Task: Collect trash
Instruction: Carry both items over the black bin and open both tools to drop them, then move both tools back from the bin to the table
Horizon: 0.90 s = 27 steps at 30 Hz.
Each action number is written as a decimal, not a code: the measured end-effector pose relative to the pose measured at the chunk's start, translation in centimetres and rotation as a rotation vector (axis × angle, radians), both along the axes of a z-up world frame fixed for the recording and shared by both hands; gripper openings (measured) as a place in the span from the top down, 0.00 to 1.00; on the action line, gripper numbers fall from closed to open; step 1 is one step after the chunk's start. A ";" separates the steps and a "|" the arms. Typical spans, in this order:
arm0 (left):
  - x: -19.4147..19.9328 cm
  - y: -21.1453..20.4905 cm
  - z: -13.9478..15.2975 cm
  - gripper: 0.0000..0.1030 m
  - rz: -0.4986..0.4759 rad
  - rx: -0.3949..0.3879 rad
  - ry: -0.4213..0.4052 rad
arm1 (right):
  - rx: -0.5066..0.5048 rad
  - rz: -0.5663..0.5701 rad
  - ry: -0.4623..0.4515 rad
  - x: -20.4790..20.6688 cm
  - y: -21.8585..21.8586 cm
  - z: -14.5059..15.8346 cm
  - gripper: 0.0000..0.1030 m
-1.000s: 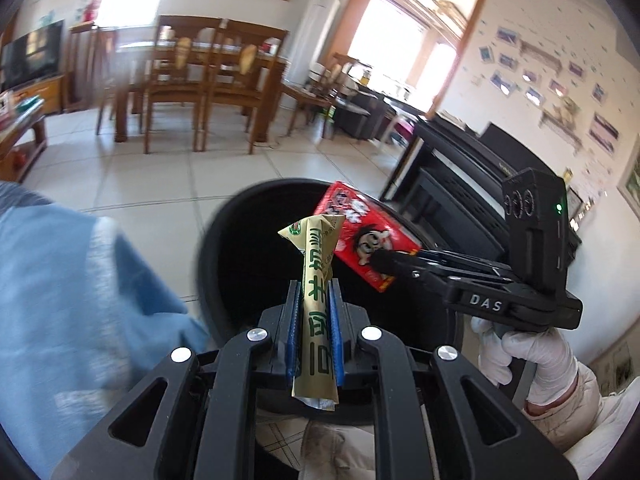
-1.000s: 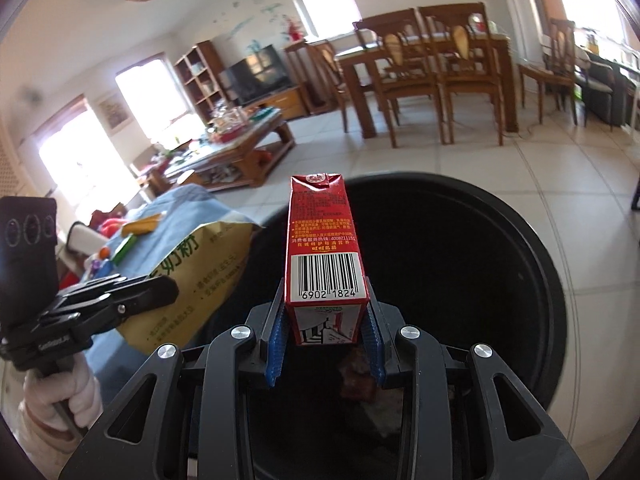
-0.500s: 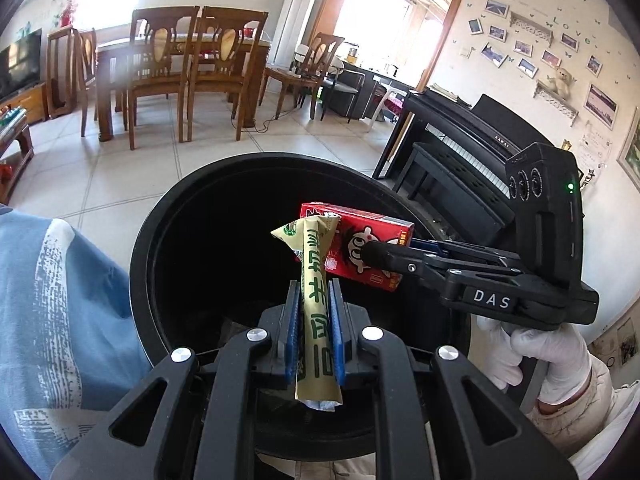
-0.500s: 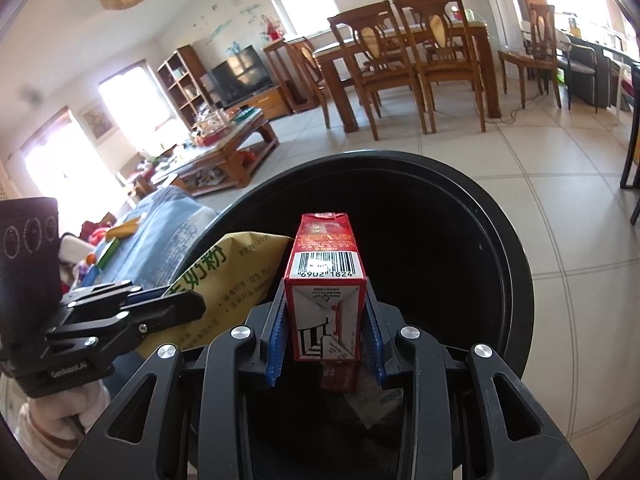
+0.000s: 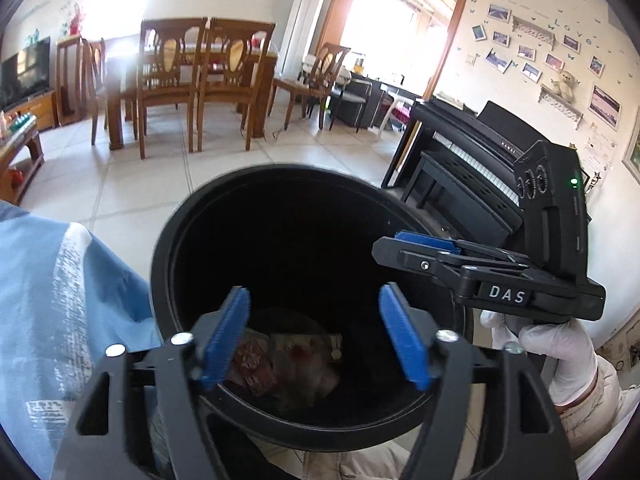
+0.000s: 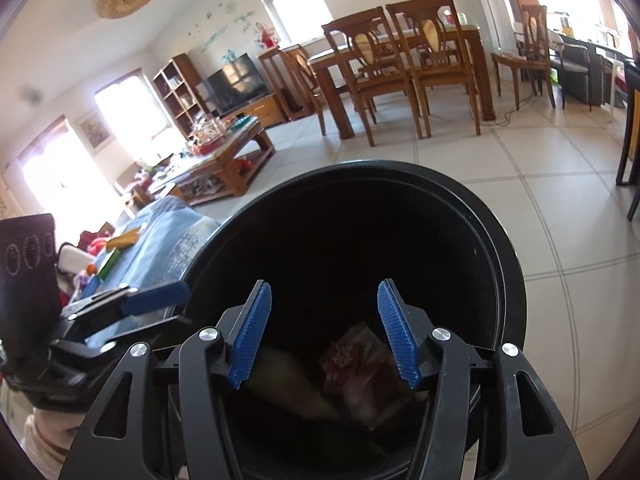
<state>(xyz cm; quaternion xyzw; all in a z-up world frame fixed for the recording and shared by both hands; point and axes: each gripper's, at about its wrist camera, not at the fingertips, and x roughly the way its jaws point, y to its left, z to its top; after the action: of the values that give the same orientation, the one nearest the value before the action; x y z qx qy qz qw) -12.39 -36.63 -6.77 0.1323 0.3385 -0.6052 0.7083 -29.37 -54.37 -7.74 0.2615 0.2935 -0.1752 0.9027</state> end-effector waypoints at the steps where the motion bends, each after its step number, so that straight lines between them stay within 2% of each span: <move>1: 0.0 0.2 0.1 0.28 -0.004 -0.005 -0.003 | -0.003 -0.003 -0.002 0.1 0.1 0.1 0.39; 5: 0.1 1.0 0.4 0.21 0.005 -0.019 -0.007 | -0.013 -0.008 -0.010 0.6 0.7 0.7 0.39; 7: 0.3 1.7 0.5 0.17 0.015 -0.029 -0.004 | -0.016 -0.007 -0.013 0.9 1.1 0.9 0.34; 14: 1.7 4.3 1.0 0.05 0.076 -0.028 -0.011 | -0.023 0.021 -0.020 2.9 2.9 1.7 0.29; 16: 2.2 5.1 1.0 0.05 0.101 -0.015 -0.016 | -0.023 0.028 -0.024 3.6 3.5 2.0 0.25; 27: 5.2 10.7 1.7 0.05 0.235 -0.009 -0.011 | -0.043 0.153 -0.039 9.7 8.7 3.8 0.24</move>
<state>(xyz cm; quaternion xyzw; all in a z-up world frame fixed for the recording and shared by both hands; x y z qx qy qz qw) -7.20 -25.88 -5.05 0.0919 0.3452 -0.5186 0.7768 -19.64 -45.63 -3.97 0.2221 0.2912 -0.1068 0.9244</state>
